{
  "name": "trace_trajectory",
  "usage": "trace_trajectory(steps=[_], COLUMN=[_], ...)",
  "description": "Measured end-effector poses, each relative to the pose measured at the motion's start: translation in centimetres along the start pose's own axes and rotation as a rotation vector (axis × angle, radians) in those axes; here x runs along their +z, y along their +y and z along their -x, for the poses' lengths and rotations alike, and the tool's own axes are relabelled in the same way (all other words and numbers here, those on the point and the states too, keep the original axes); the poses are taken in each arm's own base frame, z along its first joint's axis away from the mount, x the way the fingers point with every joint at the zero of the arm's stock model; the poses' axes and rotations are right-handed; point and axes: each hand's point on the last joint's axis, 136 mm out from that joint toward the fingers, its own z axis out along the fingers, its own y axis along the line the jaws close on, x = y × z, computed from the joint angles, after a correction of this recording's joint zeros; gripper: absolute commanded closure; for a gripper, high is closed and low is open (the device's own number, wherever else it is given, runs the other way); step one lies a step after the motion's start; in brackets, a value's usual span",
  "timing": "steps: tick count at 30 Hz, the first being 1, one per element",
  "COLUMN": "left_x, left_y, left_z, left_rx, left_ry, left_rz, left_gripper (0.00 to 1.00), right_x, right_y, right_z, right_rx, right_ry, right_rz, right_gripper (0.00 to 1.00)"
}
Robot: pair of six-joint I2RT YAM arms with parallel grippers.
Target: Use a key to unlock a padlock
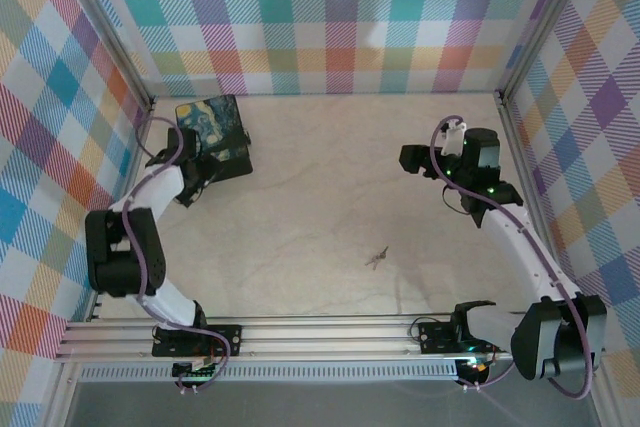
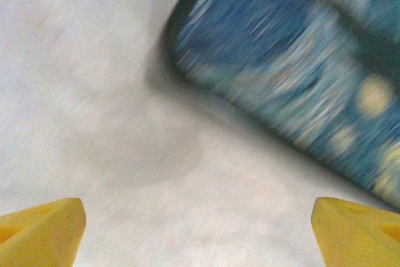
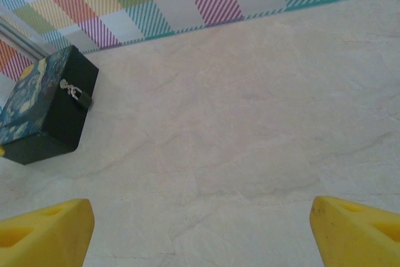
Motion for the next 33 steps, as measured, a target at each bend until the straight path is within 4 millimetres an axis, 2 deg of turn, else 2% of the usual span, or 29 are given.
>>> trace_trajectory(steps=[2, 5, 8, 12, 15, 17, 20, 26, 30, 33], left_x=[-1.2, -3.5, -5.4, -6.0, -4.6, -3.3, -1.0, 3.2, 5.9, 6.3], left_y=[1.8, 2.5, 1.6, -2.2, -5.5, -7.1, -8.2, -7.7, -7.0, -7.8], left_z=[-1.4, -1.2, 1.5, 6.8, 10.5, 12.4, 14.3, 15.4, 14.9, 14.8], left_rx=[0.017, 0.019, -0.008, -0.032, -0.011, 0.012, 0.049, 0.132, 0.211, 0.282], left_ry=[0.022, 0.008, -0.042, -0.111, -0.133, -0.144, -0.160, -0.150, -0.114, -0.098], left_rz=[0.035, 0.028, -0.001, -0.052, -0.078, -0.079, -0.051, 0.059, 0.107, 0.075], left_gripper=[0.04, 0.03, 0.03, 0.06, 0.10, 0.10, 0.10, 0.09, 0.10, 0.13], right_x=[0.0, 0.0, -0.2, -0.9, -1.2, -1.2, -0.9, -0.8, -0.8, -0.8], right_y=[-0.3, -1.0, -1.5, -1.7, -1.4, -1.2, -1.0, -1.0, -0.8, -0.7], right_z=[-0.1, -1.1, -2.5, -3.8, -4.2, -4.7, -5.9, -7.8, -8.3, -8.5], right_rx=[0.011, 0.035, 0.052, 0.079, 0.101, 0.113, 0.129, 0.163, 0.166, 0.165], right_ry=[0.001, 0.027, 0.056, 0.067, 0.065, 0.075, 0.105, 0.163, 0.182, 0.188], right_rz=[-0.017, -0.047, -0.068, -0.079, -0.070, -0.063, -0.059, -0.066, -0.065, -0.061], right_gripper=[0.11, 0.11, 0.11, 0.11, 0.12, 0.12, 0.12, 0.12, 0.12, 0.12])
